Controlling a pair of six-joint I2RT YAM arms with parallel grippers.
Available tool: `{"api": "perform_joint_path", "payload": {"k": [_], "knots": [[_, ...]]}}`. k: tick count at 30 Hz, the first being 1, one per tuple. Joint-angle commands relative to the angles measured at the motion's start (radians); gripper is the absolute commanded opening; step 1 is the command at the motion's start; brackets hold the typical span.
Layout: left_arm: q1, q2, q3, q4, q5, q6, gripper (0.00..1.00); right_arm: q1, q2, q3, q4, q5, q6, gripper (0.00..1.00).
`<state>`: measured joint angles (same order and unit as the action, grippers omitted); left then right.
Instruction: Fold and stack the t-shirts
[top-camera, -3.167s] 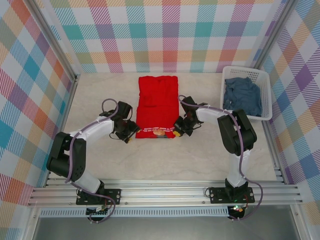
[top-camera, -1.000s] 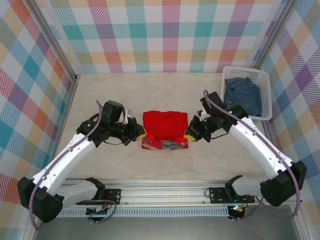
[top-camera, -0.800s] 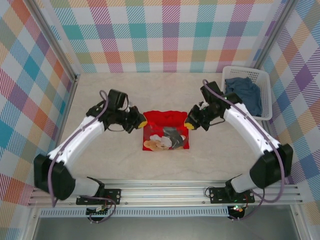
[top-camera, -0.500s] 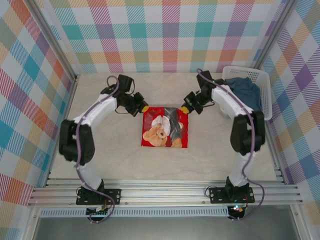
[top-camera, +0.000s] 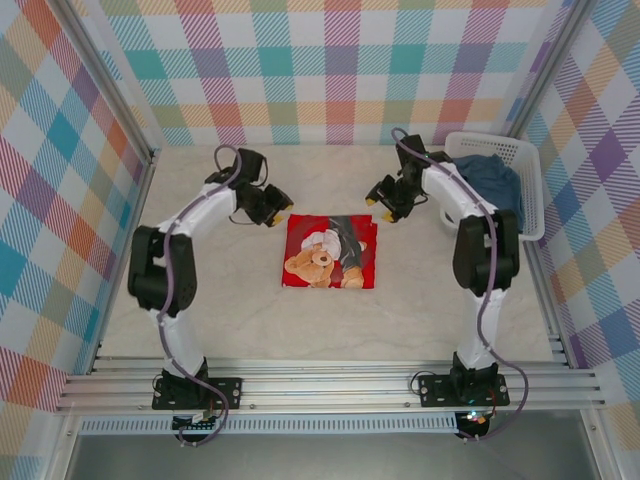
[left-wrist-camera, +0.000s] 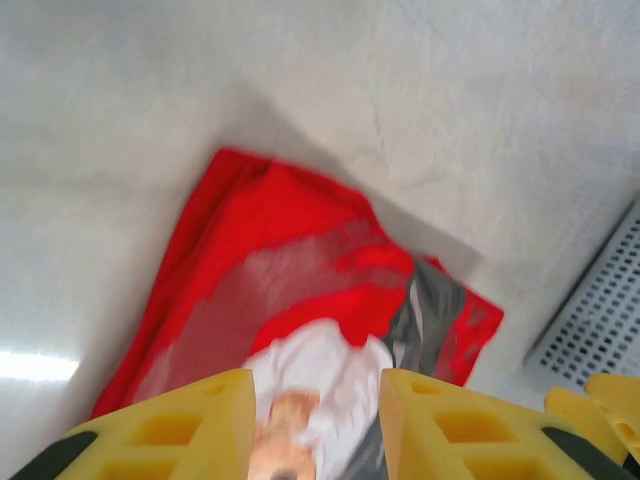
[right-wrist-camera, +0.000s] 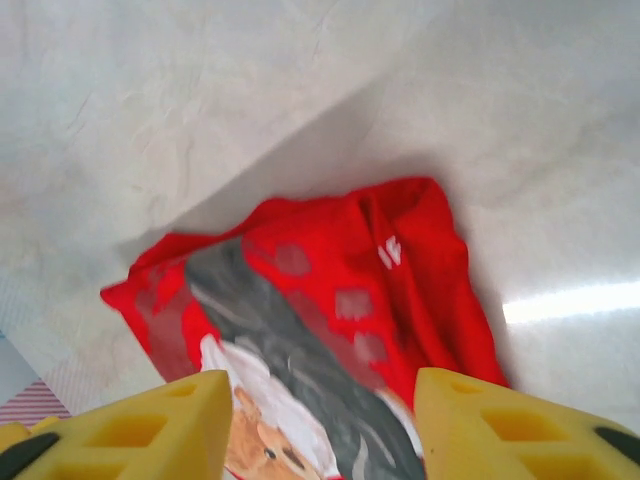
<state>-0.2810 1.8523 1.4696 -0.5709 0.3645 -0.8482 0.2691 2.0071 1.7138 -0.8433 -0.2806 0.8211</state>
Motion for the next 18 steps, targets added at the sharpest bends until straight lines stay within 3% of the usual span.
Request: {"api": "perform_joint_path", "payload": {"k": [1, 5, 7, 9, 12, 18], "knots": [[-0.019, -0.086, -0.131, 0.037, 0.010, -0.017, 0.34, 0.081, -0.121, -0.137, 0.014, 0.041, -0.011, 0.47], [-0.026, -0.124, -0.205, -0.025, -0.020, 0.030, 0.44, 0.135, -0.261, -0.377, 0.152, 0.054, 0.019, 0.46], [-0.026, -0.100, -0.221, -0.009, 0.017, 0.099, 0.49, 0.135, -0.308, -0.470, 0.225, 0.035, 0.017, 0.49], [-0.025, -0.040, -0.228, 0.035, 0.063, 0.193, 0.48, 0.134, -0.320, -0.496, 0.226, 0.027, -0.011, 0.49], [-0.024, 0.056, -0.194, 0.036, 0.046, 0.296, 0.43, 0.134, -0.318, -0.488, 0.202, 0.003, -0.036, 0.47], [-0.050, 0.146, -0.147, 0.110, 0.090, 0.306, 0.39, 0.134, -0.349, -0.498, 0.185, -0.013, -0.026, 0.45]]}}
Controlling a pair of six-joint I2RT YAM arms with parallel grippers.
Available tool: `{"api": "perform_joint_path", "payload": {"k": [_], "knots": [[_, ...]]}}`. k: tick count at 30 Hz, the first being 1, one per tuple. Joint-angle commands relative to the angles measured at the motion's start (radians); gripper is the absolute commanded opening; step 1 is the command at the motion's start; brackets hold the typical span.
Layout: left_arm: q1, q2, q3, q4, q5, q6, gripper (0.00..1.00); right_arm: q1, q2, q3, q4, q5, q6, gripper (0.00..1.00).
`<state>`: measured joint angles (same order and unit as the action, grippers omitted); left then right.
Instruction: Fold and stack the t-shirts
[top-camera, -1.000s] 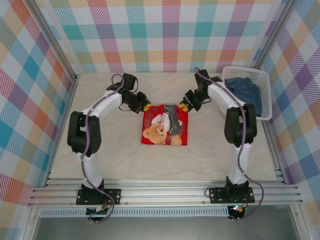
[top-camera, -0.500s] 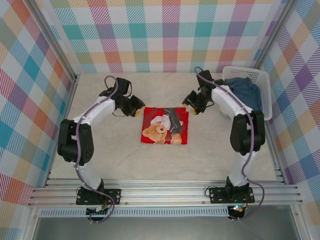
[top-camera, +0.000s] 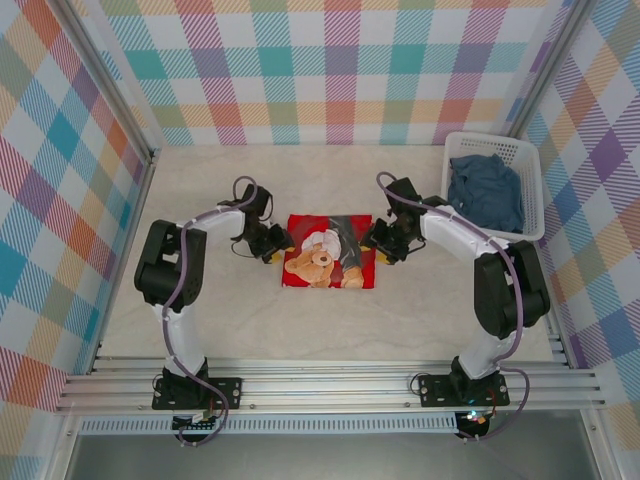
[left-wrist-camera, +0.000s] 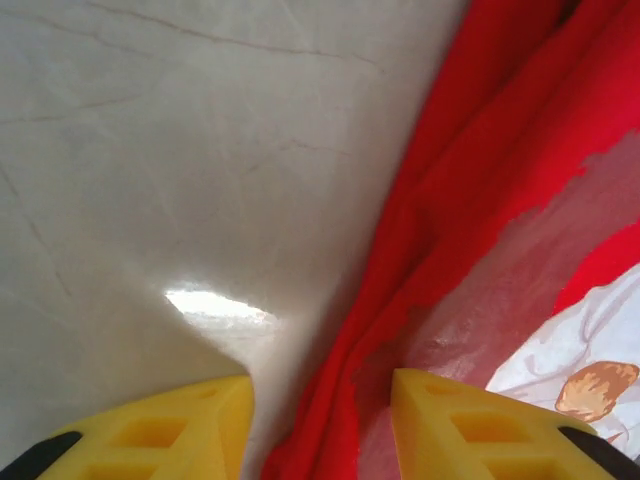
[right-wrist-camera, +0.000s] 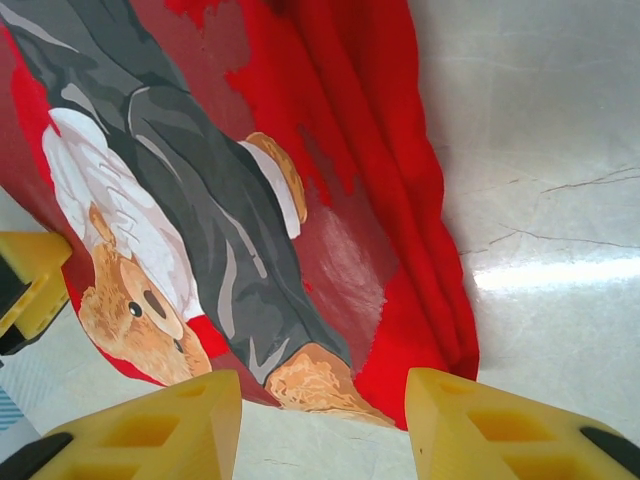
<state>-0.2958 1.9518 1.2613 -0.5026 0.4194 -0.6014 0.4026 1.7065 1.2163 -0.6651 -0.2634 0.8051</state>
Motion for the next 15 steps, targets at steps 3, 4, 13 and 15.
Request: {"api": "perform_joint_path", "payload": {"k": [3, 4, 13, 15], "knots": [[-0.065, 0.093, 0.087, 0.040, 0.023, 0.052, 0.32, 0.001, -0.068, -0.017, 0.012, -0.052, 0.012, 0.44], [-0.072, 0.104, 0.096, 0.036, 0.010, 0.044, 0.30, 0.001, -0.077, -0.025, 0.012, -0.056, 0.018, 0.43], [-0.090, 0.142, 0.240, -0.076, -0.268, -0.034, 0.00, 0.001, -0.157, -0.076, -0.011, -0.071, 0.040, 0.40], [-0.067, 0.151, 0.317, -0.160, -0.358, 0.008, 0.00, 0.001, -0.178, -0.085, -0.018, -0.067, 0.038, 0.39]]}}
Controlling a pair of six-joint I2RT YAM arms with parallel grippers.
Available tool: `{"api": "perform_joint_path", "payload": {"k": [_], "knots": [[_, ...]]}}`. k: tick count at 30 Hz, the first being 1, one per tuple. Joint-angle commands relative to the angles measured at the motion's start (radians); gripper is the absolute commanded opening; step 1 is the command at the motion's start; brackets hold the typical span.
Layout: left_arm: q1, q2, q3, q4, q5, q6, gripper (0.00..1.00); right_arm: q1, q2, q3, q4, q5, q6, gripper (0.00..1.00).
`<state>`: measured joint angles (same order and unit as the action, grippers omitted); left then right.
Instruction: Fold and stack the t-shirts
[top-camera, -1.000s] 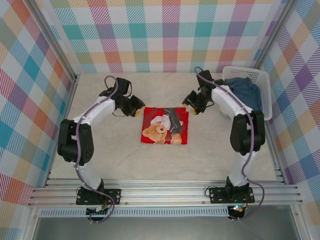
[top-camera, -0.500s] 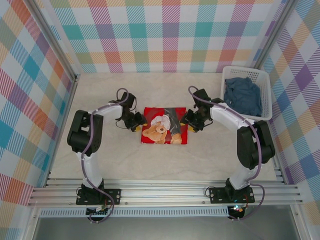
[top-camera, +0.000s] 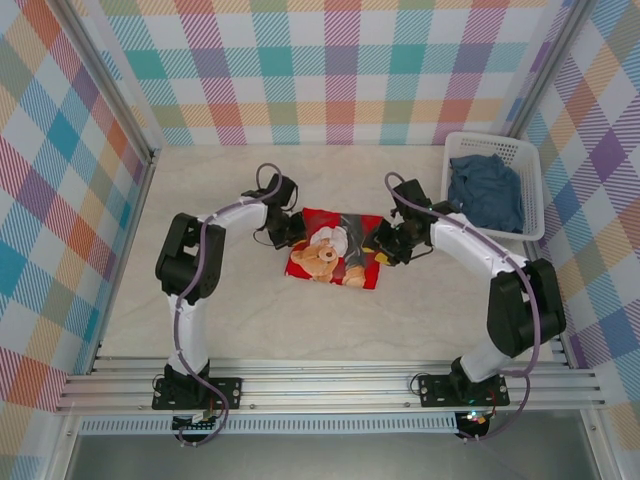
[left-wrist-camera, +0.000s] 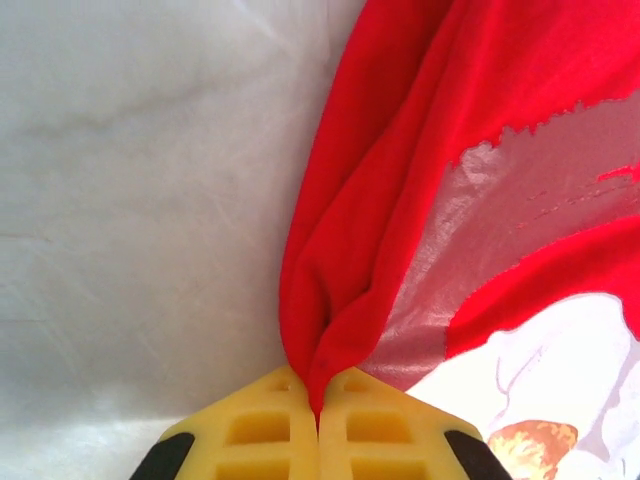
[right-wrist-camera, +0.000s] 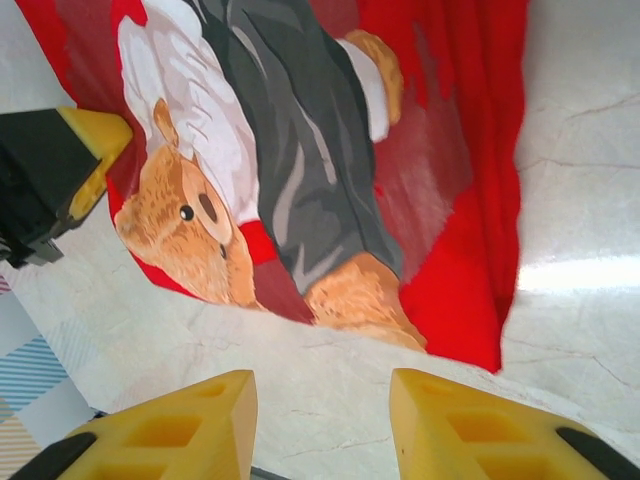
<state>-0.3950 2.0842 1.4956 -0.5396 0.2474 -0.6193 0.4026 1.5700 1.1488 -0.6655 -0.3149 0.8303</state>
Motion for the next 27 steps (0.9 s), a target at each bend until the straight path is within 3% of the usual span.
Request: {"api": "perform_joint_path", "payload": {"k": [1, 6, 11, 15, 22, 27], "knots": [[0.045, 0.026, 0.120, -0.162, -0.228, 0.055, 0.00, -0.001, -0.051, -0.022, -0.022, -0.011, 0.011, 0.39], [0.157, 0.071, 0.309, -0.348, -0.476, 0.218, 0.00, -0.017, -0.100, -0.069, -0.025, -0.019, 0.005, 0.38], [0.283, 0.074, 0.395, -0.328, -0.679, 0.396, 0.00, -0.047, -0.129, -0.107, -0.025, -0.044, -0.001, 0.37], [0.387, 0.124, 0.501, -0.323, -0.796, 0.426, 0.00, -0.063, -0.124, -0.097, -0.053, -0.059, -0.021, 0.37], [0.471, 0.305, 0.743, -0.267, -0.857, 0.457, 0.00, -0.085, -0.117, -0.073, -0.134, -0.072, -0.055, 0.35], [0.493, 0.405, 0.849, -0.205, -0.818, 0.455, 0.02, -0.100, -0.120, -0.083, -0.169, -0.075, -0.069, 0.34]]}}
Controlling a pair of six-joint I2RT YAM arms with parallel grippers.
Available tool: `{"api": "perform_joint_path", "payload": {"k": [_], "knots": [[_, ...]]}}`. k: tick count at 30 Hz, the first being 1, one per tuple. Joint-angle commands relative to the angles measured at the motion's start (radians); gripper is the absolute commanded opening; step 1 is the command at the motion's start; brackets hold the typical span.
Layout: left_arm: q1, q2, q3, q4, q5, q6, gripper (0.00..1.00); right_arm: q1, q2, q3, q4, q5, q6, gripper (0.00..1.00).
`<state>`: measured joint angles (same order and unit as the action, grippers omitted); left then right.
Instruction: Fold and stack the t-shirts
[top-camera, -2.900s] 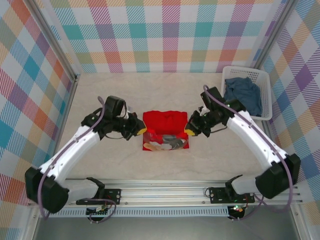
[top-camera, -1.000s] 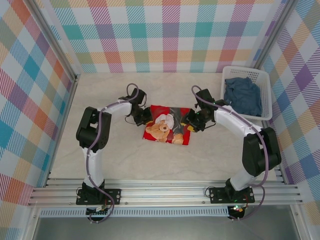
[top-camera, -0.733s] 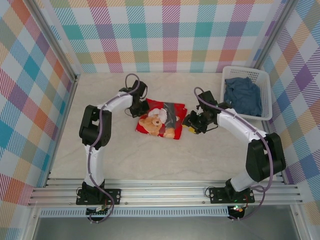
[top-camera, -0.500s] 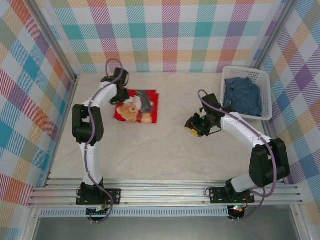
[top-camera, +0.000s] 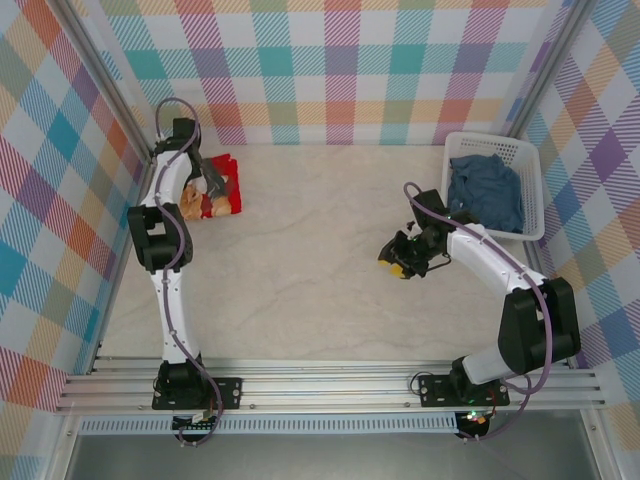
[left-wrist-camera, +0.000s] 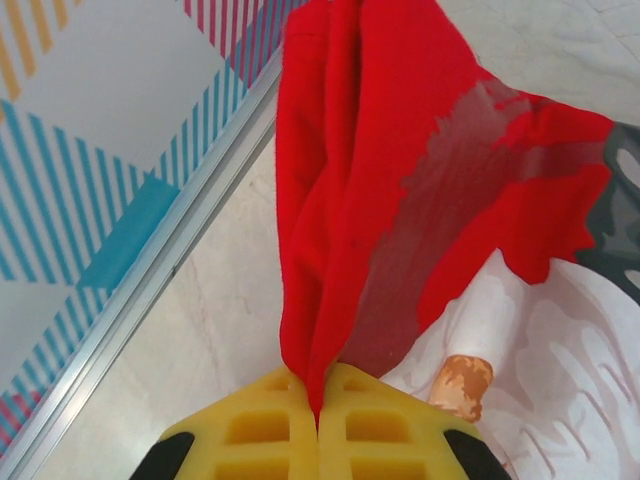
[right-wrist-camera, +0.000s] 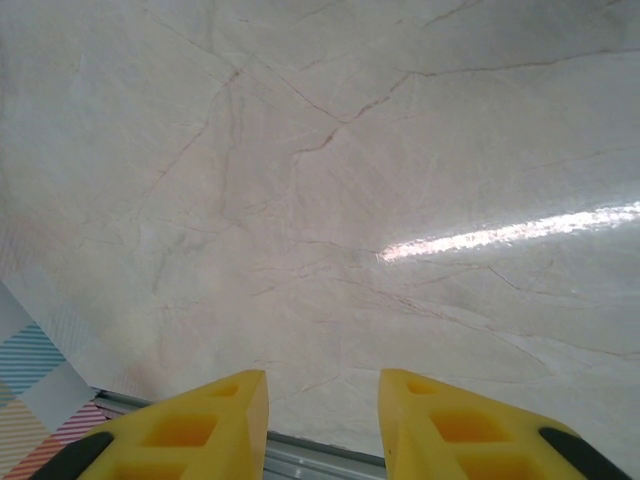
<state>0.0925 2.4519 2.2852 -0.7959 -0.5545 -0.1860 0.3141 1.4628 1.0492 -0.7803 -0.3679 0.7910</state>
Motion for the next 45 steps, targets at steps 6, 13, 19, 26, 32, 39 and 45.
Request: {"api": "perform_joint_path", "payload": {"k": [6, 13, 19, 26, 32, 39, 45], "knots": [[0.028, 0.101, 0.155, 0.113, 0.004, 0.045, 0.12, -0.015, -0.001, 0.006, -0.048, -0.043, -0.023, 0.33], [0.037, 0.061, 0.191, 0.080, -0.075, 0.000, 0.48, -0.017, -0.004, 0.000, -0.049, -0.040, -0.037, 0.38], [-0.027, -0.128, 0.165, -0.048, -0.158, -0.110, 0.68, -0.028, -0.051, 0.051, -0.029, 0.061, -0.088, 0.59], [-0.053, -0.668, -0.409, 0.268, 0.312, -0.288, 1.00, -0.036, -0.257, 0.093, 0.071, 0.290, -0.175, 1.00], [-0.107, -1.119, -0.955, 0.475, 0.259, -0.288, 1.00, -0.037, -0.404, 0.089, -0.019, 0.712, -0.210, 1.00], [-0.373, -1.508, -1.476, 0.442, -0.152, -0.113, 1.00, -0.037, -0.761, -0.405, 0.480, 1.008, -0.572, 1.00], [-0.387, -1.683, -1.838, 0.611, -0.066, 0.014, 1.00, -0.067, -0.747, -0.665, 0.698, 0.968, -0.789, 1.00]]}}
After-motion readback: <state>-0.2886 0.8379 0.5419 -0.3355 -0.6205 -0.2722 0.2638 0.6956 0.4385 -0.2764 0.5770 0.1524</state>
